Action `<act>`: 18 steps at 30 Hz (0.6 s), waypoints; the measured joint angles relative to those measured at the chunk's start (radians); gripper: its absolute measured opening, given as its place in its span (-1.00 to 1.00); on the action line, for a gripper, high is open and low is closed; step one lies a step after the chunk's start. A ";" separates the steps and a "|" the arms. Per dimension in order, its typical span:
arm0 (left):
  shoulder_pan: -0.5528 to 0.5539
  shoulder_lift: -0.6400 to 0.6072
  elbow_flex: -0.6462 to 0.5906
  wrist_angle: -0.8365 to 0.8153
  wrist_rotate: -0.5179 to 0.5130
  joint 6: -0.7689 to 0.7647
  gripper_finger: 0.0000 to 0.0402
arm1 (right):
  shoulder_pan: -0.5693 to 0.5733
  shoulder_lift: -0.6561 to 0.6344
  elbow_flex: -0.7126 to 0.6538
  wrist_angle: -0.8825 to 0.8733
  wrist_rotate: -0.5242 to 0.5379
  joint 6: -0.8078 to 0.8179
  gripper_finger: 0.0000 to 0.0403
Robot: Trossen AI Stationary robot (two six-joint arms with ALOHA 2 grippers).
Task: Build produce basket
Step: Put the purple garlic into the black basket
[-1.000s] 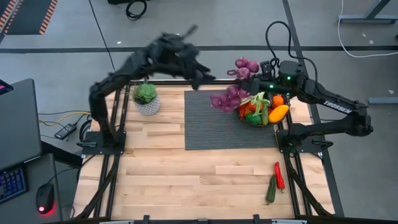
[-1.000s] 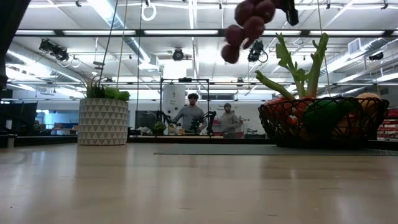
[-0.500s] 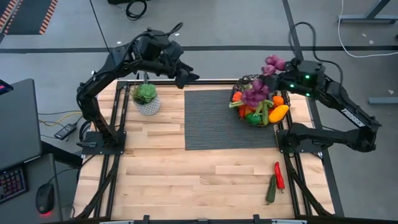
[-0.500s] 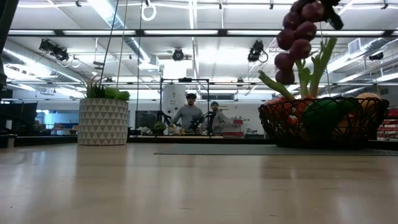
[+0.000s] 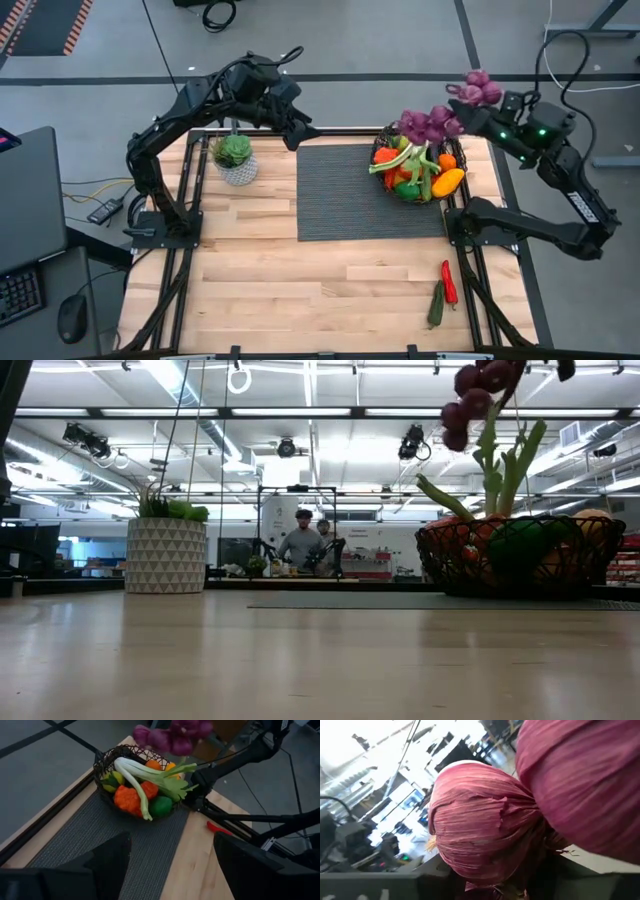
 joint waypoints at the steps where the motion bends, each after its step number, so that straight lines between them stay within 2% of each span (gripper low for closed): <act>1: 0.000 0.000 0.000 0.001 0.000 0.000 0.45 | 0.000 -0.007 0.000 -0.011 0.013 -0.020 -0.21; 4: 0.000 0.000 0.000 0.000 -0.001 -0.003 0.45 | 0.000 -0.012 0.000 -0.108 0.051 -0.085 -0.21; 9: -0.005 0.000 0.000 0.000 -0.008 -0.007 0.45 | 0.000 0.001 0.000 -0.348 0.052 -0.139 -0.21; 12: -0.008 0.000 0.000 -0.004 -0.008 -0.007 0.45 | 0.000 0.003 0.000 -0.399 0.060 -0.157 -0.21; 18: -0.008 0.005 0.000 -0.037 -0.008 -0.008 0.45 | -0.001 0.015 0.000 -0.518 0.217 -0.241 -0.21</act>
